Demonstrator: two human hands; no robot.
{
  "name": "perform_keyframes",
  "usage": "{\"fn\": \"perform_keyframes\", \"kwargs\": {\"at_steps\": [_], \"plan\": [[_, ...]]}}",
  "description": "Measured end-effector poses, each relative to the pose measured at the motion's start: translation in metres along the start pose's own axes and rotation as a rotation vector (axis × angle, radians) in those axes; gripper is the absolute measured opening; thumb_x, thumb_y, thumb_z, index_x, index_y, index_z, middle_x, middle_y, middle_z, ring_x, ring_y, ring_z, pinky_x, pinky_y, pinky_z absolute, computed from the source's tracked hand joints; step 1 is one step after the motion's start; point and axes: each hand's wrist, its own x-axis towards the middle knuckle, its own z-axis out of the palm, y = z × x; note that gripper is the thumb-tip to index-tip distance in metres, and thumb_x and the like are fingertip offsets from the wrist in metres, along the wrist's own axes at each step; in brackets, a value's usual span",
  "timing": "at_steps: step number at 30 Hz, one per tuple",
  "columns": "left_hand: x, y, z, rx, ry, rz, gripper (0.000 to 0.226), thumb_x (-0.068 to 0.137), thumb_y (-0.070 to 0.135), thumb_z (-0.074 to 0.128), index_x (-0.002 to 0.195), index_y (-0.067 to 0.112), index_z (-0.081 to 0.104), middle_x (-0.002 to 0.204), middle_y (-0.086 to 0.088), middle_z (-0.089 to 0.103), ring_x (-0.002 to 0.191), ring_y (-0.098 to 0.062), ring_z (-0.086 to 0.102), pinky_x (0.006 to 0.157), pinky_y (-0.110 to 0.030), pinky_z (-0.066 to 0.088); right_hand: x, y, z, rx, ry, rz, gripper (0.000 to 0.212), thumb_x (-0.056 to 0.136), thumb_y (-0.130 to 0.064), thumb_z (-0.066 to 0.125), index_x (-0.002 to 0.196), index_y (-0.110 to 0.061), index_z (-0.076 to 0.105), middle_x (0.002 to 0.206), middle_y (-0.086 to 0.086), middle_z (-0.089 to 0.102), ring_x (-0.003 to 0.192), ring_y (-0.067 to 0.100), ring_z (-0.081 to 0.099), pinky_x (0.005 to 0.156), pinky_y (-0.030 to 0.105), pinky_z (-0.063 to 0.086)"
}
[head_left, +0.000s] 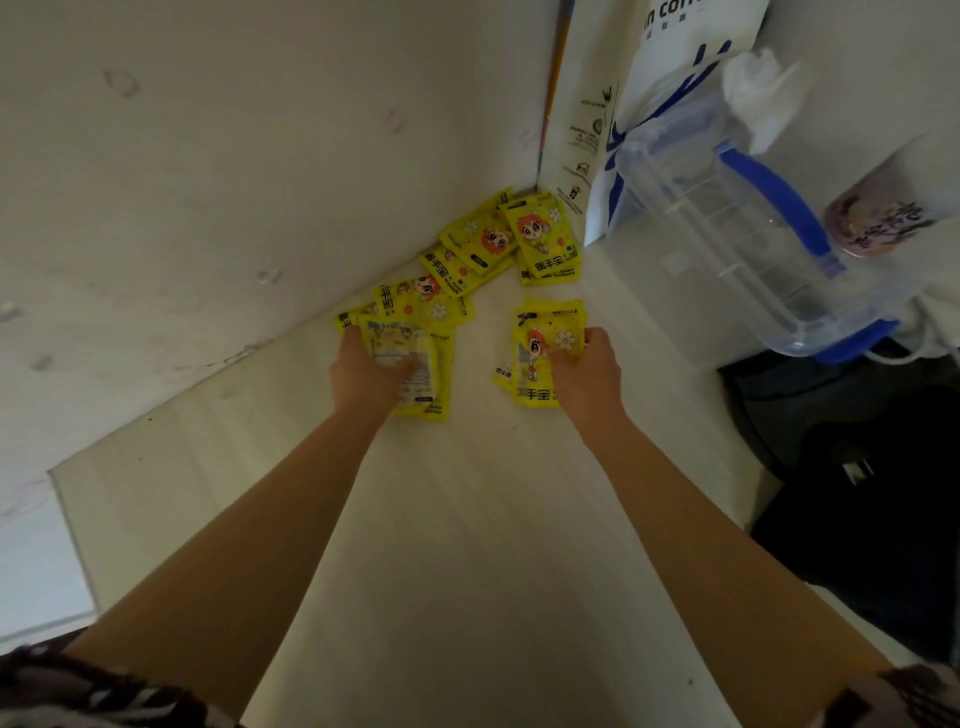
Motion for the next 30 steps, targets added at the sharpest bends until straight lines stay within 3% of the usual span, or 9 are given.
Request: {"fn": "perform_keyframes", "kwargs": {"at_steps": [5,11,16,18,26,30], "plan": [[-0.042,-0.017,-0.001,-0.074,-0.008,-0.041,0.048,0.068,0.028,0.083,0.106,0.016,0.055,0.102,-0.005,0.068,0.091,-0.027,0.066,0.081,-0.046,0.056,-0.033,0.010,-0.020,0.039,-0.029,-0.018,0.028,0.095,-0.021,0.052,0.120,-0.007,0.047,0.102,0.001,0.053,0.088,0.018,0.053,0.070,0.028,0.040],[-0.102,-0.040,-0.001,-0.129,-0.025,-0.086,0.044,0.067,0.029,0.083,0.100,0.018,0.056,0.096,-0.004,0.068,0.088,-0.027,0.067,0.079,-0.046,0.057,-0.090,0.028,-0.039,0.179,-0.142,-0.010,0.014,0.092,-0.020,0.056,0.106,-0.016,0.052,0.103,0.007,0.063,0.090,0.022,0.064,0.076,0.037,0.055],[-0.149,-0.051,-0.004,-0.264,-0.069,-0.110,0.038,0.070,0.022,0.082,0.098,0.020,0.057,0.092,0.001,0.068,0.083,-0.021,0.068,0.076,-0.047,0.059,-0.141,0.043,-0.045,0.290,-0.218,0.012,0.013,0.093,-0.015,0.058,0.105,-0.015,0.054,0.093,0.003,0.065,0.072,0.008,0.061,0.055,0.015,0.050],[-0.166,-0.054,-0.007,-0.303,-0.085,-0.109,0.035,0.072,0.020,0.081,0.098,0.020,0.057,0.091,0.001,0.068,0.082,-0.020,0.069,0.074,-0.046,0.059,-0.159,0.051,-0.046,0.308,-0.232,0.030,0.012,0.093,-0.016,0.057,0.105,-0.016,0.054,0.093,0.001,0.064,0.071,0.006,0.061,0.052,0.012,0.048],[-0.216,-0.079,-0.030,-0.375,-0.153,-0.098,0.031,0.075,0.015,0.079,0.097,0.018,0.058,0.092,-0.004,0.070,0.080,-0.022,0.071,0.069,-0.046,0.061,-0.224,0.085,-0.051,0.287,-0.141,0.115,0.014,0.094,-0.017,0.056,0.107,-0.015,0.052,0.103,0.006,0.065,0.082,0.015,0.064,0.063,0.023,0.051],[-0.232,-0.100,-0.043,-0.346,-0.219,-0.036,0.029,0.075,0.014,0.079,0.094,0.020,0.058,0.091,-0.005,0.070,0.080,-0.023,0.071,0.070,-0.049,0.060,-0.263,0.106,-0.040,0.265,-0.050,0.147,0.017,0.093,-0.019,0.057,0.109,-0.013,0.053,0.107,0.008,0.066,0.092,0.023,0.066,0.075,0.036,0.056]]}}
